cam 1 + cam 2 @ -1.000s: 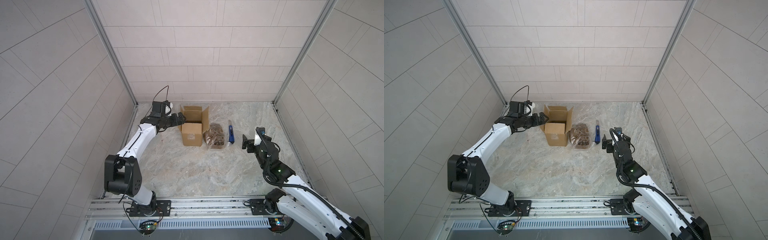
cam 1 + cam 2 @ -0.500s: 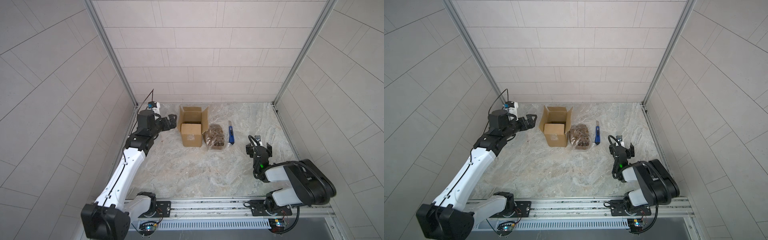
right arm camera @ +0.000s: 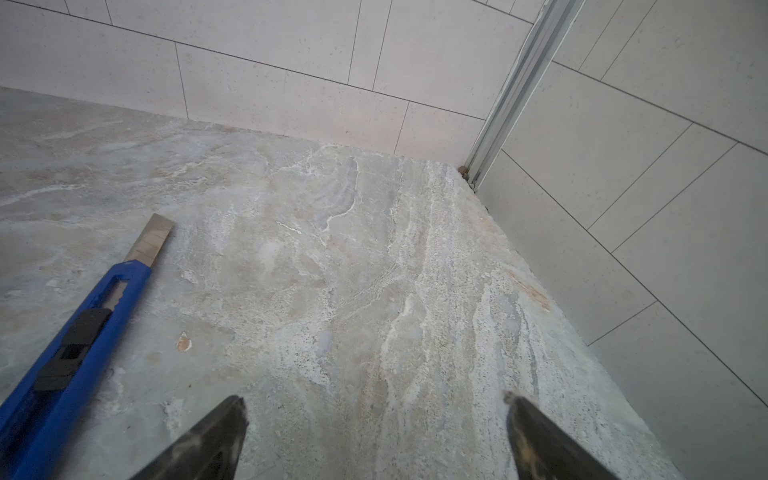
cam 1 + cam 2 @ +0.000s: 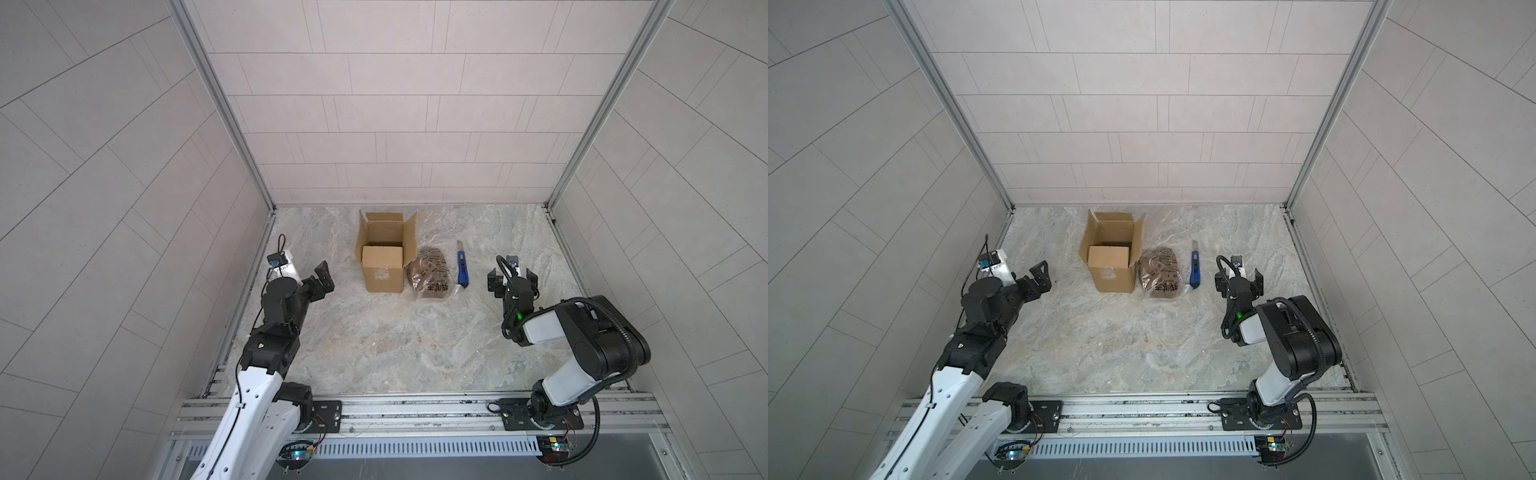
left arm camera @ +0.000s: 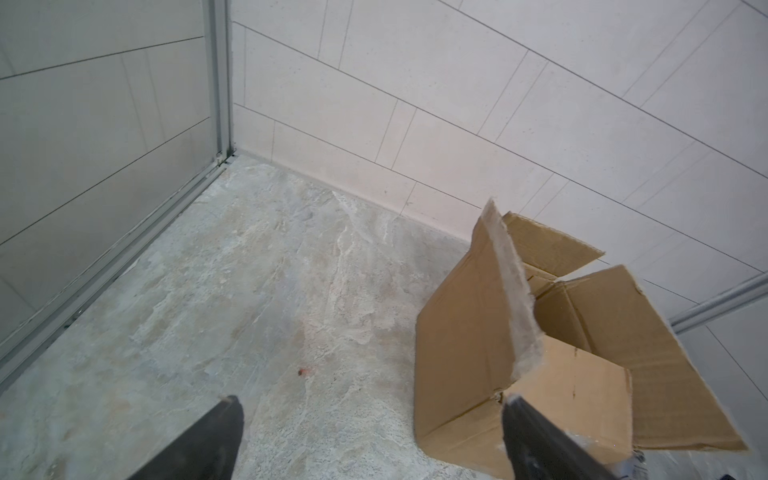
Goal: Unpack the express box
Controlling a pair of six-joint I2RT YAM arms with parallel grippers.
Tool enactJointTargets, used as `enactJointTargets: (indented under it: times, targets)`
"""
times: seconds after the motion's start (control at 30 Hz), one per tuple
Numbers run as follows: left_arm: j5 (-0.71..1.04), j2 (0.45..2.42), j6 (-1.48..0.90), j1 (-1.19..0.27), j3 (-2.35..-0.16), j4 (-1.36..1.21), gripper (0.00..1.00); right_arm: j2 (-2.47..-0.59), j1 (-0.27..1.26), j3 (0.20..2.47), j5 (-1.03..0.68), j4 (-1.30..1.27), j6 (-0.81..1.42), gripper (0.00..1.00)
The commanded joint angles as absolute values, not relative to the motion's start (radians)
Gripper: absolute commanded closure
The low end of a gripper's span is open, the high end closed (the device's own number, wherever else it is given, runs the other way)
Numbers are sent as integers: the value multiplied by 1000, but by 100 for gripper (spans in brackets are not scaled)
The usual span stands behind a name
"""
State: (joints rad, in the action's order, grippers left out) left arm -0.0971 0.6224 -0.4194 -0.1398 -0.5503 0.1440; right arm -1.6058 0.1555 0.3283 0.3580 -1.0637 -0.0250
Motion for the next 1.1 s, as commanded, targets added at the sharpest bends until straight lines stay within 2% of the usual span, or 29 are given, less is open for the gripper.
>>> enactJointTargets:
  times: [0.0, 0.13, 0.3, 0.53, 0.6, 0.73, 0.97, 1.07]
  targets:
    - [-188, 586, -450, -143, -499, 103, 0, -1596, 147, 343, 356, -1035, -17, 0]
    - [-282, 560, -460, -143, -436, 78, 0, -1596, 146, 348, 377, -1026, -11, 1]
    - [-510, 491, -428, -145, -326, 5, 0, -1595, 147, 350, 379, -1025, -10, 1]
    - [-679, 305, -256, -182, -2, -486, 0, -1596, 147, 349, 380, -1026, -12, 1]
    - [-711, 317, -212, -194, 15, -518, 0, -1596, 147, 350, 380, -1026, -12, 1]
    - [-697, 444, -145, -212, 23, -651, 0, -1596, 147, 349, 380, -1028, -11, 0]
    - [-586, 874, -11, -212, -7, -1051, 0, -1597, 147, 348, 382, -1028, -12, 0]
    - [-516, 1011, 44, -207, -55, -1119, 0, -1597, 147, 347, 382, -1029, -11, 0]
